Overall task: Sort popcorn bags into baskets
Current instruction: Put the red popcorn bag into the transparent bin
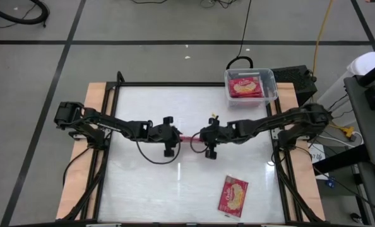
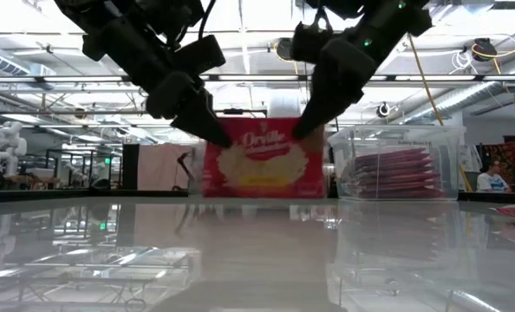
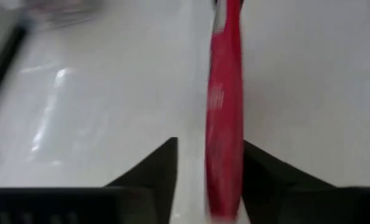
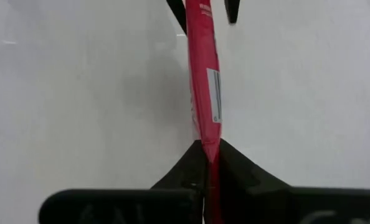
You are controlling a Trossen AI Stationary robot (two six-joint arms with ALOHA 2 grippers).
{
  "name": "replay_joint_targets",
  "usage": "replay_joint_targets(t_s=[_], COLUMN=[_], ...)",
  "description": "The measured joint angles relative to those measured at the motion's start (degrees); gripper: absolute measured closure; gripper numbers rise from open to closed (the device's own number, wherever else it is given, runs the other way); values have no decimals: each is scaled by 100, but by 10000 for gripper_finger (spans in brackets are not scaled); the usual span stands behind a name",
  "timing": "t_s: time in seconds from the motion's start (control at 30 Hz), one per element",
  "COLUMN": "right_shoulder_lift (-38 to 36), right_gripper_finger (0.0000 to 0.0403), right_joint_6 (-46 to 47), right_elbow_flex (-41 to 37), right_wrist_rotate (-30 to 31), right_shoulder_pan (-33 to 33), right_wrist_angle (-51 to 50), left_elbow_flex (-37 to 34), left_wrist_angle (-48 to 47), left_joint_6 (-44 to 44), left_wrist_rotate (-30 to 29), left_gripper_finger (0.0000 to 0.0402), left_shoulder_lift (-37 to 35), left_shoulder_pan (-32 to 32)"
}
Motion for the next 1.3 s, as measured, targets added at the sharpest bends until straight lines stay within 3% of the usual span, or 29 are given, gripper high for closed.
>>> replay_joint_targets(t_s=[0.1, 0.3, 0.5, 0.67, 0.87, 0.97, 1.3], right_shoulder_lift=[-408, -1550, -2822, -3422, -3237, -3015, -2077], right_gripper_finger=[394, 395, 395, 395, 395, 395, 395], right_joint_6=[-205, -505, -849, -1432, -2236, -2678, -3682], right_elbow_flex=[0, 0, 103, 893, 2348, 2824, 3102], right_wrist_rotate=[5, 44, 332, 314, 265, -288, -1668], right_shoulder_pan=[-165, -517, -957, -1688, -2962, -3710, -5695], right_wrist_angle=[-519, -1570, -2613, -3346, -4678, -5278, -6035], left_elbow_flex=[4, 7, 7, 5, 7, 7, 7], left_wrist_angle=[-41, -44, -20, 125, 513, 549, 559], left_joint_6=[-43, -123, -240, -366, -456, -471, -547], left_wrist_rotate=[-423, -466, -359, -55, 69, 72, 183], left_gripper_finger=[208, 152, 152, 173, 197, 205, 199], left_shoulder_lift=[0, 0, 0, 2, 2, 2, 2], left_shoulder_pan=[80, 404, 633, 667, 658, 638, 318])
